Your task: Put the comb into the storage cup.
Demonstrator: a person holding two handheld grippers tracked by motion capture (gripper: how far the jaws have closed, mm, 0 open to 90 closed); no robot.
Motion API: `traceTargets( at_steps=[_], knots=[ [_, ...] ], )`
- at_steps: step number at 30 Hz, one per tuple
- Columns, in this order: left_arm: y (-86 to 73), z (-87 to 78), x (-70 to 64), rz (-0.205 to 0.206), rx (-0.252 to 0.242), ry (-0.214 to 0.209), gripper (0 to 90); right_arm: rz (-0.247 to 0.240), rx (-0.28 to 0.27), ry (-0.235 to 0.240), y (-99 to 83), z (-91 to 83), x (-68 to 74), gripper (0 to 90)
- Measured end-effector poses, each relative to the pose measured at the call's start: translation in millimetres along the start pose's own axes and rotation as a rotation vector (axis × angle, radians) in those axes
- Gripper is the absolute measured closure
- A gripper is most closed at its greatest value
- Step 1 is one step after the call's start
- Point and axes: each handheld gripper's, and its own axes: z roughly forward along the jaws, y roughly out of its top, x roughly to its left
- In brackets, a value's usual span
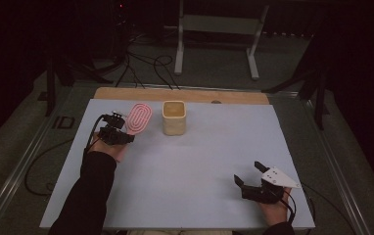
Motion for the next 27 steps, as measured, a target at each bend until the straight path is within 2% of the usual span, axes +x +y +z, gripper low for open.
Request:
traceTargets(
  at_steps=[27],
  knots=[
    [-8.8, -9.2, 2.9, -0.022, -0.09, -0.023, 72.4, -0.006, 0.009, -0.006, -0.8, 1.4, 1.2, 9.2]
  ],
)
